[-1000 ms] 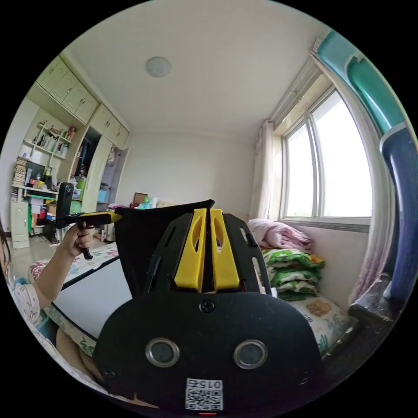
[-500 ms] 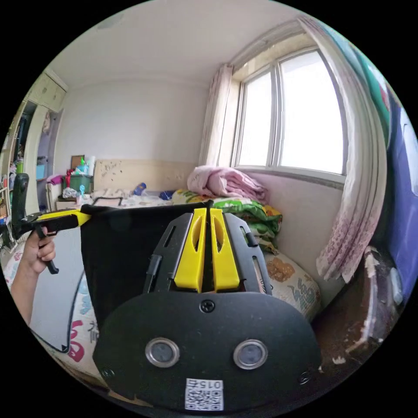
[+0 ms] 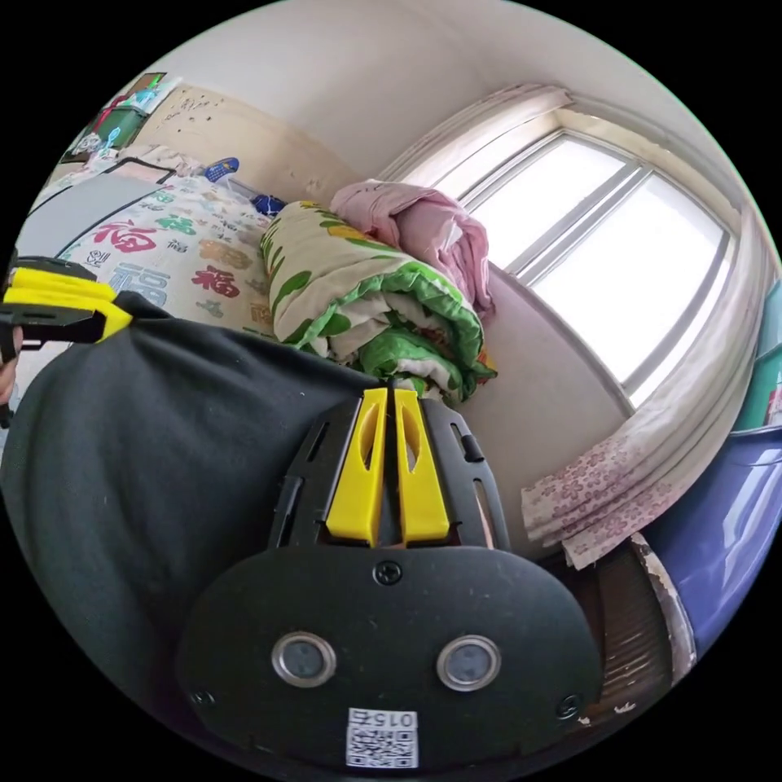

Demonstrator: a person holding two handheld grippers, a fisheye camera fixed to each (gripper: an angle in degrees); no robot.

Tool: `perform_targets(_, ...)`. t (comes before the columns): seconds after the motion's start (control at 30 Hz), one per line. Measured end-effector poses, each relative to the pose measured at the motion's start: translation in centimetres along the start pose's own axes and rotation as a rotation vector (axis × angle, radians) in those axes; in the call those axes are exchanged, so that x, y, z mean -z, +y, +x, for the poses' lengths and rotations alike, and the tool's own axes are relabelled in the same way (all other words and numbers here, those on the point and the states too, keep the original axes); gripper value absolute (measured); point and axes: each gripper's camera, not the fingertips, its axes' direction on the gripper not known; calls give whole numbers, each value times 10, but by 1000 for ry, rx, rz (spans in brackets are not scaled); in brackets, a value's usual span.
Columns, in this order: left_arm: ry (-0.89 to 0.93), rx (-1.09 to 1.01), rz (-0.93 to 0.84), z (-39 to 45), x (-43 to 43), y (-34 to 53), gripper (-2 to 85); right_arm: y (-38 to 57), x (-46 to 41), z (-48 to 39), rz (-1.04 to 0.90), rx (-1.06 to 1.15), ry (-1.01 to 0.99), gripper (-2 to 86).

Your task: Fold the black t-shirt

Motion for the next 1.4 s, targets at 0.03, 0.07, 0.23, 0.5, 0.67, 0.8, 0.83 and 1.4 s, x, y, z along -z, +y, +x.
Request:
perform_targets(0.03, -9, 2, -2, -3, 3, -2, 19, 0, -3, 1, 1, 8, 8, 2)
perform_targets(0.07, -29, 1, -17, -10, 11, -7, 21, 0, -7, 5, 16, 13, 25, 3)
perform_targets(0.23, -187, -2, -85, -43, 84, -25, 21, 13, -3, 59, 70, -61, 47, 6)
perform_targets(0.5, -206, -197, 3, -55, 349, 37, 48, 121, 206, 202, 453, -160, -70, -9)
perform_targets(0.67, -271, -138, 176, -82, 541, 112, 82, 257, 373, 241, 751, -163, -398, -10)
perform_targets(0.8, -779, 217, 314, -131, 673, 221, 113, 378, 441, 221, 879, -46, -769, -10)
perform_targets(0.83, -852, 277, 299, -138, 687, 237, 113, 391, 445, 215, 888, -32, -799, -10)
perform_targets(1.4, -1153, 1326, -464, -270, 870, 422, 91, 402, 308, 326, 663, -112, -1138, -10)
